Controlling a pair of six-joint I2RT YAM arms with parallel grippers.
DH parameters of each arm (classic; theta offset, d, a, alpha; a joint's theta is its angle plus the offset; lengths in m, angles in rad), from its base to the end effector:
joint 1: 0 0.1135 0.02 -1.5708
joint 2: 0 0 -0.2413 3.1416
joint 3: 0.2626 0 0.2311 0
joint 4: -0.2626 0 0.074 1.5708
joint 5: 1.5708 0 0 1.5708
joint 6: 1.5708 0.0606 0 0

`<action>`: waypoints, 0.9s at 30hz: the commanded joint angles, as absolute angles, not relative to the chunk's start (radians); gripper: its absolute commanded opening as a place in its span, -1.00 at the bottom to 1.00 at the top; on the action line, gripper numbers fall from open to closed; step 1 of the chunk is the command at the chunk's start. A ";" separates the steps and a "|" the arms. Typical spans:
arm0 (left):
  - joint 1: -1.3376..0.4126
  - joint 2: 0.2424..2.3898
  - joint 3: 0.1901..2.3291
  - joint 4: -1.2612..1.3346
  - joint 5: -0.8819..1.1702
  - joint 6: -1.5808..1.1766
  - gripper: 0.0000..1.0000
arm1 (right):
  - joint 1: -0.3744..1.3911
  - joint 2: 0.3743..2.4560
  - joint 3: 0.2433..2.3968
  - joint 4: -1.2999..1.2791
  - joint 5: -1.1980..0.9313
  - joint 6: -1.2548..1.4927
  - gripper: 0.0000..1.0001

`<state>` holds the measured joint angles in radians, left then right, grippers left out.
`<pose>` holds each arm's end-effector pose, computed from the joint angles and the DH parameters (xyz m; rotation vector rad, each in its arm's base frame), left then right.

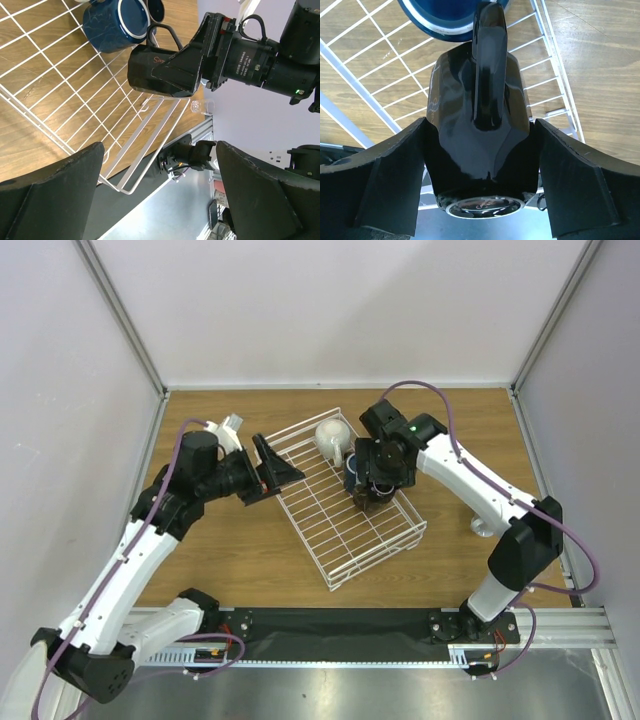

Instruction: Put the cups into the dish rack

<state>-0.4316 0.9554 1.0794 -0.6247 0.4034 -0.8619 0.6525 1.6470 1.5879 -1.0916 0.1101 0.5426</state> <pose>0.1795 -0.1089 0.3354 -0.2133 2.2493 -1.1672 0.2579 0.1887 0.2782 -0.1177 2.7239 0.2028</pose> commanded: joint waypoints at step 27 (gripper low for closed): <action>-0.382 1.066 1.157 -0.603 0.514 -0.812 1.00 | 0.614 1.663 1.647 -1.184 0.029 0.457 -1.00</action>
